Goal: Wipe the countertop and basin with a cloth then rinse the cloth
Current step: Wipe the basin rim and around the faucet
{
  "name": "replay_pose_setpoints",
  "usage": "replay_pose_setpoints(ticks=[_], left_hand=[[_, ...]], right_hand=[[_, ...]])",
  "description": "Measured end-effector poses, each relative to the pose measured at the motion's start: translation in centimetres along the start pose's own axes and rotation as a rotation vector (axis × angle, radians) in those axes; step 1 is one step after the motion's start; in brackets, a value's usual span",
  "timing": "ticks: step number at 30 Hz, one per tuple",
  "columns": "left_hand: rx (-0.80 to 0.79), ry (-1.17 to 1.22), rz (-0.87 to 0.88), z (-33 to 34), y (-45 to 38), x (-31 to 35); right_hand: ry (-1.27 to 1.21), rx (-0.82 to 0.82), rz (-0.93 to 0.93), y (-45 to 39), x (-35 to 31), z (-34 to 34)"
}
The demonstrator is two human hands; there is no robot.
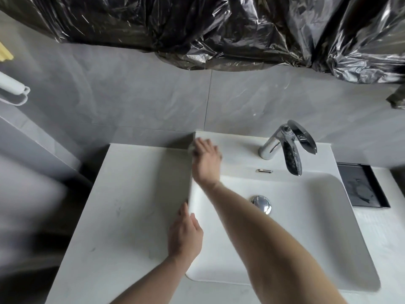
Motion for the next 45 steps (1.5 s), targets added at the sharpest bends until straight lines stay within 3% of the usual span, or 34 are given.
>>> replay_pose_setpoints(ticks=[4,8,10,13,17,25,28,34,40,45], left_hand=[[-0.040,0.006,-0.018,-0.4,0.2,0.2],[-0.030,0.053,-0.002,-0.6,0.2,0.4],[-0.028,0.050,-0.008,-0.4,0.0,0.2],[-0.028,0.038,-0.012,-0.1,-0.2,-0.1],[-0.049,0.038,-0.027,0.2,-0.2,-0.2],[-0.049,0.021,-0.018,0.0,0.0,0.0],[-0.060,0.044,-0.034,-0.3,0.0,0.1],[-0.067,0.028,-0.023,-0.2,0.0,0.0],[-0.050,0.020,-0.022,0.0,-0.1,-0.1],[-0.068,0.028,-0.060,0.0,0.0,-0.3]], right_hand=[[-0.136,-0.094,-0.087,1.5,0.5,-1.2],[-0.060,0.105,0.096,0.0,8.2,-7.2],[0.021,0.110,0.145,-1.8,11.2,-8.4],[0.127,0.016,0.142,-2.5,11.4,-6.1],[0.181,0.060,0.264,-1.8,9.1,-4.1],[-0.071,-0.080,-0.181,2.6,-1.7,0.6],[-0.130,-0.123,-0.173,3.8,1.2,-1.7],[-0.018,0.100,0.045,5.9,10.9,-9.7],[0.154,-0.090,-0.132,3.7,11.3,-6.5],[0.258,-0.126,-0.192,5.2,16.3,-7.6]])
Point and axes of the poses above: each hand's wrist, its own y-axis away from the middle knuckle, its own z-axis out of the palm, x = y × z, the point moved 7 cm from there along -y, towards the middle knuckle, and after that the axes turned 5 degrees about z, right-handed, at the moved point
